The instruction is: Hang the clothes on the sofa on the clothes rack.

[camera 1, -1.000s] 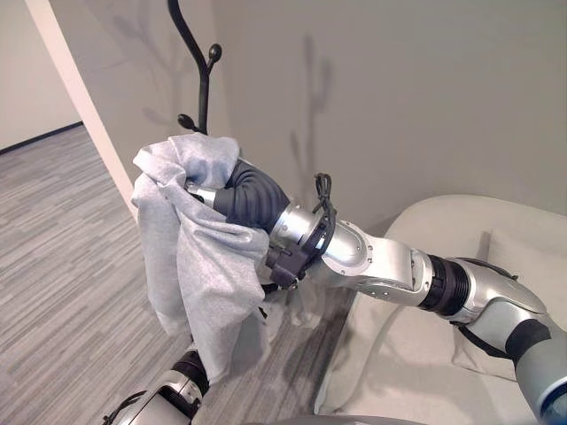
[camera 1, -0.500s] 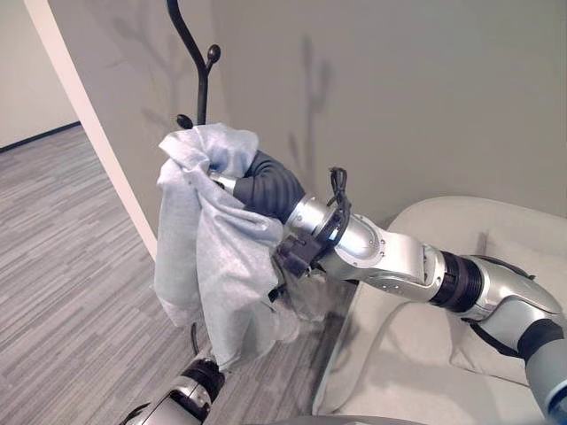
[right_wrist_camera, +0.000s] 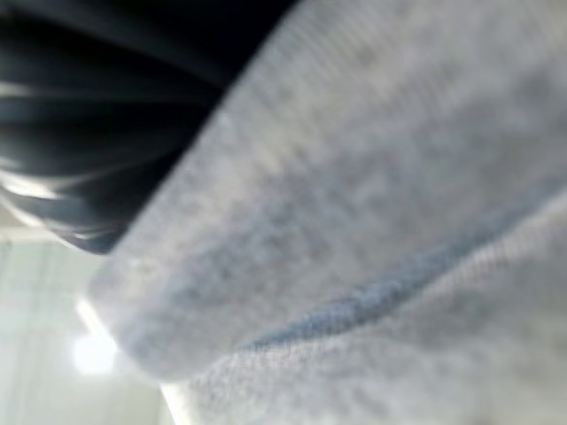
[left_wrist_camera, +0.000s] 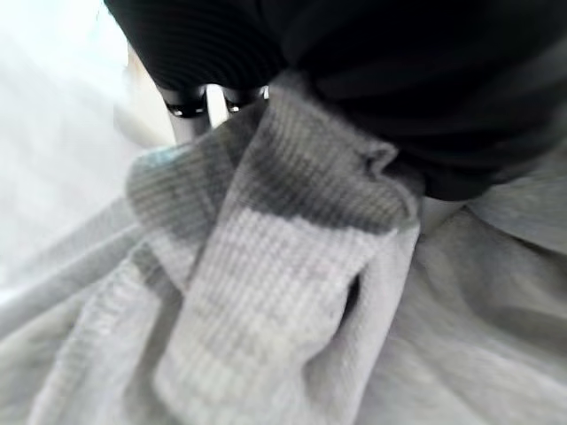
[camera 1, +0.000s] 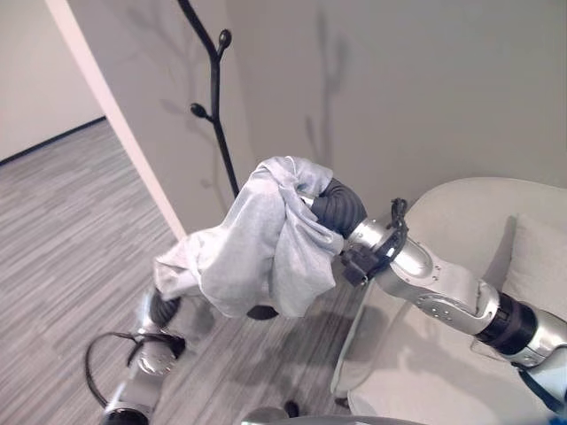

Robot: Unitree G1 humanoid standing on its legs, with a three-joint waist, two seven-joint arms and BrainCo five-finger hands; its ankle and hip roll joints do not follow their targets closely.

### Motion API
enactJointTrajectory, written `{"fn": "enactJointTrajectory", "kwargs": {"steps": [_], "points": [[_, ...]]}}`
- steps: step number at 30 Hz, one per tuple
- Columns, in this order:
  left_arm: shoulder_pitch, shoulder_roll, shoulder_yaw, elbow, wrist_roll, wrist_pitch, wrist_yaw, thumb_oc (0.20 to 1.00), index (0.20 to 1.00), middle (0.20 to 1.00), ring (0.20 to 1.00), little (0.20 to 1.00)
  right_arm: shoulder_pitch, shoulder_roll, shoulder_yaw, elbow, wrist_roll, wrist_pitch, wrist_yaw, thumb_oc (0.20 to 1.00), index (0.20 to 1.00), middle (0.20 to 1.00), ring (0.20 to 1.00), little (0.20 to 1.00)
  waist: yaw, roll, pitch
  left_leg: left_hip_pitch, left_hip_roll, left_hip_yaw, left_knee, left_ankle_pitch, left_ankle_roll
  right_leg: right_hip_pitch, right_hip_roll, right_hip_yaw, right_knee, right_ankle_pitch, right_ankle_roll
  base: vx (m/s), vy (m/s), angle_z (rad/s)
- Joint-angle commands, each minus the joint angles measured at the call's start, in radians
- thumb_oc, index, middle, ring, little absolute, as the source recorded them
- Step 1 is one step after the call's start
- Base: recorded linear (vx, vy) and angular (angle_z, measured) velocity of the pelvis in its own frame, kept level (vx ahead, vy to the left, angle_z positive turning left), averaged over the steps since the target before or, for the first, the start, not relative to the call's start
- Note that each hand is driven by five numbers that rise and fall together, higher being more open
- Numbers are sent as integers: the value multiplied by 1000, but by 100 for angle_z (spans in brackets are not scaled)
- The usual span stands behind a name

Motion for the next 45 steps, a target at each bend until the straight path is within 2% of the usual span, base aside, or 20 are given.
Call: {"fn": "enactJointTrajectory", "kwargs": {"steps": [1,6,12,14,16,17,18,19,20,24,25,27,28,31,32,36,38,42,43,45], "points": [[27,153,96,81,39,34,96,200,200,200,200,200,-85,-14,-76,-77,-62,-76,-3,200,200,200,200,200,17,-95,-78,-1,-162,1,33,-61,-77,99,-17,32,-157,258,-46,24,-74,3],[113,190,227,13,59,40,112,200,200,200,200,200,-21,-93,-81,-157,-78,-71,35,200,200,200,200,200,44,-117,-90,-60,-171,-29,1,-65,-78,100,-3,57,-391,240,-62,-68,-70,16],[74,187,262,-44,70,52,114,200,200,200,200,200,14,-75,-126,-171,-118,-77,27,200,200,200,200,200,56,-132,-47,-98,-154,-27,3,-70,-89,112,-30,46,-452,240,-70,-147,24,24],[22,132,317,-165,105,57,102,200,200,200,200,200,177,-50,-222,-207,-128,-50,60,200,200,200,200,200,-9,-125,-33,-13,28,66,0,-74,-83,98,-84,-15,-465,256,-51,-195,240,25],[13,117,320,-187,115,63,90,200,200,200,200,200,235,-46,-248,-225,-127,-40,67,200,200,200,200,200,-29,-129,-50,-10,72,53,0,-75,-85,88,-95,-34,-462,255,-49,-70,245,128],[-33,92,313,-193,124,59,72,200,200,200,200,200,289,-41,-263,-237,-131,-25,66,200,200,200,200,200,-61,-133,-56,-35,184,45,0,-42,-95,68,-136,-46,-451,258,-43,-63,254,132],[-33,92,312,-192,124,59,72,200,200,200,200,200,291,-42,-264,-238,-131,-24,66,200,200,200,200,200,-66,-131,-61,-43,185,39,0,-41,-95,64,-134,-51,-450,258,-44,-13,550,93],[-65,64,302,-203,130,55,57,200,200,200,200,200,318,28,-295,-226,-162,-6,46,200,200,200,200,200,-73,-127,-64,-61,242,23,0,-47,-107,77,-183,-40,-451,260,-42,28,283,10],[-73,74,293,-208,136,60,52,200,200,200,200,200,330,43,-311,-226,-174,3,49,200,200,200,200,200,-66,-133,-62,-67,247,15,0,-39,-111,77,-177,-45,-453,267,-43,90,605,-26],[-171,34,214,-241,129,32,9,200,200,200,200,200,442,199,-431,-217,-195,38,52,200,200,200,200,200,-78,-109,-111,-21,181,28,0,-46,-154,87,-283,-55,-472,284,-55,97,550,16],[-184,41,201,-249,127,19,8,200,200,200,200,200,468,227,-456,-208,-200,42,60,200,200,200,200,200,-71,-115,-116,-18,142,38,0,-45,-149,80,-315,-59,-469,290,-53,57,303,-2],[-184,42,200,-248,127,19,8,200,200,200,200,200,469,228,-457,-208,-200,42,60,200,200,200,200,200,-69,-118,-117,-17,140,40,0,-45,-148,79,-317,-57,-469,289,-52,59,327,5],[-209,62,197,-248,116,21,24,200,200,200,200,200,500,319,-491,-184,-191,56,60,200,200,200,200,200,-81,-105,-112,19,71,58,0,-73,-143,70,-362,-67,-435,288,-58,93,619,-3],[-217,70,219,-255,111,26,45,200,200,200,200,200,506,398,-509,-154,-183,78,53,200,200,200,200,200,-74,-108,-83,52,33,90,0,-81,-136,59,-400,-89,-404,280,-54,54,467,-26],[-210,69,240,-270,113,31,62,200,200,200,200,200,504,448,-504,-137,-161,97,50,200,200,200,200,200,-70,-83,-61,82,21,125,0,-88,-146,56,-428,-170,-386,272,-52,-10,344,-64],[-221,94,224,-273,115,22,66,200,200,200,200,200,532,478,-516,-128,-153,107,52,200,200,200,200,200,-75,-74,-35,104,-7,126,0,-91,-140,79,-400,-155,-350,265,-63,-22,237,-79],[-353,136,111,-218,107,11,51,200,200,200,200,200,535,465,-566,-124,-229,83,28,200,200,200,200,200,-139,-62,-34,112,-89,54,0,-102,-101,45,-170,-5,-271,262,-69,-30,416,23],[-362,138,104,-210,106,9,54,200,200,200,200,200,533,466,-569,-122,-230,82,29,200,200,200,200,200,-139,-62,-35,109,-87,52,0,-103,-102,41,-169,-8,-267,260,-70,19,131,65],[-473,175,44,-149,116,15,57,200,200,200,200,200,384,408,-645,-15,-563,64,-12,200,200,200,200,200,-209,-33,3,163,-114,18,0,-105,-85,-82,33,-40,-243,237,-77,73,324,-28],[-509,180,29,-125,113,8,65,200,200,200,200,200,362,410,-654,2,-569,57,-10,200,200,200,200,200,-211,-33,14,155,-112,10,0,-101,-87,-92,33,-49,-235,239,-78,84,231,16]]}}
